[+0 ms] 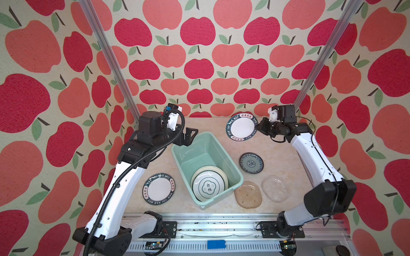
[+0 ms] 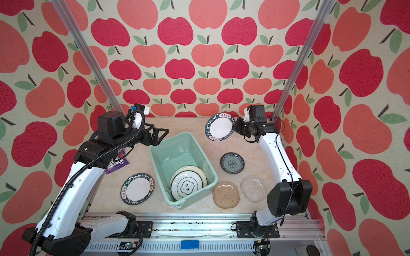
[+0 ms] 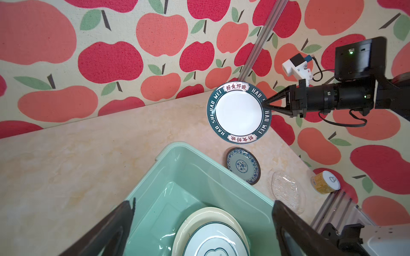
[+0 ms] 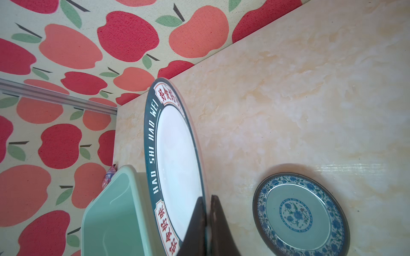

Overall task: Place the plates into the plastic bin on the countertop
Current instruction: Pick up the plate from the top-center of the table, then place the plate in the plastic bin.

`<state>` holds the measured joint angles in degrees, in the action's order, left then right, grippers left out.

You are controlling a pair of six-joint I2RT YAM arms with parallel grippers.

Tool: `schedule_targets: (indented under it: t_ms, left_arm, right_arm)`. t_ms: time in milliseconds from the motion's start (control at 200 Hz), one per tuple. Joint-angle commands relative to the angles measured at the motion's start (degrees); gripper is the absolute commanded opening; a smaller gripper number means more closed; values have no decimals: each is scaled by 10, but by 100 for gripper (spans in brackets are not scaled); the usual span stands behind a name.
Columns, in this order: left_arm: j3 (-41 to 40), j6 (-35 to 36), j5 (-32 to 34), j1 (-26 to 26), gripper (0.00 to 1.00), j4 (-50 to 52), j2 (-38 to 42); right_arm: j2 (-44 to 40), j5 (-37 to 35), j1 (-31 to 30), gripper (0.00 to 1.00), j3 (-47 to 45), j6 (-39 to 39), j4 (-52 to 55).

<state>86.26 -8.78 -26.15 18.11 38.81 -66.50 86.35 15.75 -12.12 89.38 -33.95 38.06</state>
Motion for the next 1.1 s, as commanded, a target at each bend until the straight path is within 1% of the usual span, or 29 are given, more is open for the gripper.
schedule_targets:
  t_ms: [0,60,110,190,245,325,400,455,575,710,905,990,1090]
  left_arm:
    - [-35,-82,-149,-26,99,-38,9]
    - [-50,-99,-191,-41,99,-43,14]
    - [-63,-122,-224,-61,99,-49,17]
    - [-99,-184,-281,-102,98,-87,25]
    - [-123,-221,-295,-118,97,-119,35]
    - [-143,-265,-312,-129,96,-146,34]
    - [-156,-290,-327,-131,94,-162,27]
    - [-157,-293,-336,-130,93,-161,23]
    - [-148,-283,-330,-130,91,-132,16]
    - [-137,-278,-347,-120,77,-120,-1]
    - [-142,-265,-323,-104,75,-112,1]
    - [-144,-271,-322,-101,64,-122,0]
    - [-145,-279,-317,-95,44,-129,-3]
  right_arm:
    - [-19,71,-19,0,19,-15,21]
    - [-21,111,-36,0,31,-13,31]
    - [-26,115,-59,0,41,0,45]
    - [-37,124,-84,0,41,1,46]
    - [-48,132,-98,0,30,-6,31]
    - [-64,151,-110,0,3,-27,-10]
    - [-73,168,-119,0,-22,-48,-52]
    - [-73,174,-128,0,-28,-57,-69]
    - [-68,176,-155,0,-26,-65,-91]
    - [-55,183,-188,0,-27,-68,-108]
    - [-47,188,-223,0,-39,-78,-128]
    - [-49,186,-232,0,-43,-80,-129]
    - [-53,178,-234,0,-49,-77,-124]
